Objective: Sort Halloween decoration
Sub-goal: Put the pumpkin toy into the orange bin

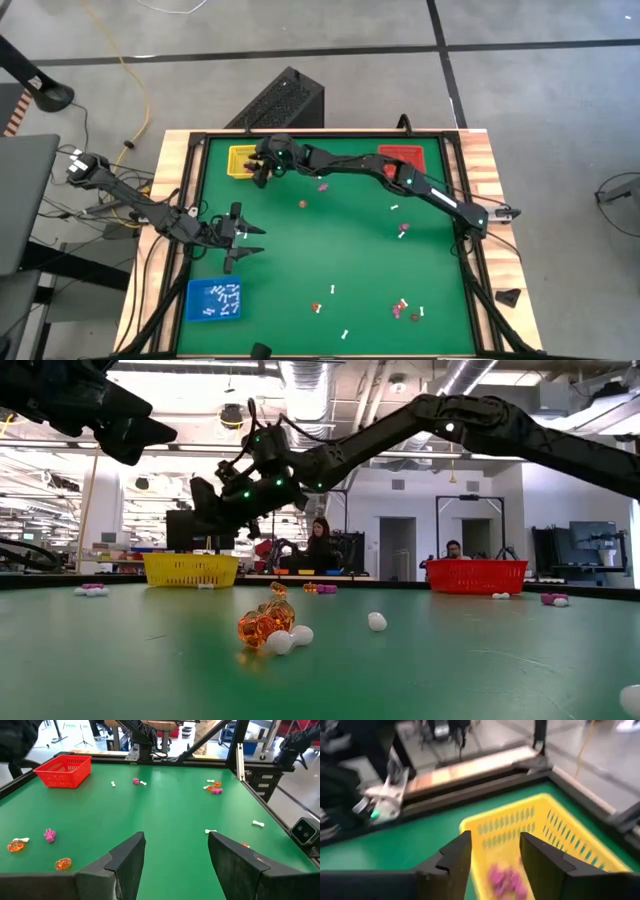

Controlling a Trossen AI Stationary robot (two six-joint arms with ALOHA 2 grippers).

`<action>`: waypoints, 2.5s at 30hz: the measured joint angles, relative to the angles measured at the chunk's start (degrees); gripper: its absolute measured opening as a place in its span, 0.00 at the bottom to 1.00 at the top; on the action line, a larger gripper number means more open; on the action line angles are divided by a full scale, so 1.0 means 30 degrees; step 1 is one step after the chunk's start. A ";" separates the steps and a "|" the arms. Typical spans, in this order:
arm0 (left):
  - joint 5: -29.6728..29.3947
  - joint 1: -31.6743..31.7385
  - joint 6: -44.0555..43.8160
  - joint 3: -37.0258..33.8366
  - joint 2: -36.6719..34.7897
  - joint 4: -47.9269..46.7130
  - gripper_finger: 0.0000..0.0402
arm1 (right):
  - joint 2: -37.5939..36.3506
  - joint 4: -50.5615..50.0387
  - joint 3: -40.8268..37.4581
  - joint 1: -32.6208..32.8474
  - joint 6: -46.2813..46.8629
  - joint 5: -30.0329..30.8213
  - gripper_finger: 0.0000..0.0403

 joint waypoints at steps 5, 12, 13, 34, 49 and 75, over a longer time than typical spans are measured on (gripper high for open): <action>0.0010 0.0000 -0.0427 0.0000 0.0003 -0.0032 0.52 | -0.2520 -0.5235 -0.0007 -0.0330 -0.1817 -0.1013 0.54; 0.0026 0.0000 -0.1282 0.0000 0.0033 -0.0455 0.52 | -0.8119 -1.8544 0.0044 -0.0372 -0.4977 -0.0995 0.52; 0.0012 0.0000 -0.1531 0.0000 0.0114 -0.0469 0.52 | -0.8740 -2.0453 0.0044 -0.0213 -0.5020 -0.0995 0.51; -0.2076 0.0402 -0.5291 0.0158 0.8885 0.6684 0.52 | -2.5220 -1.3078 -2.0792 1.2499 -0.3424 0.5423 0.42; -0.0463 0.6469 -0.3376 0.5770 1.7597 0.9060 0.52 | -3.3135 -0.0831 -3.2230 1.6163 -0.4727 1.0503 0.35; -0.3074 0.9783 -0.3991 0.6576 2.6671 1.4044 0.52 | -3.2622 -0.5878 -3.2261 1.9148 -0.1305 1.1190 0.34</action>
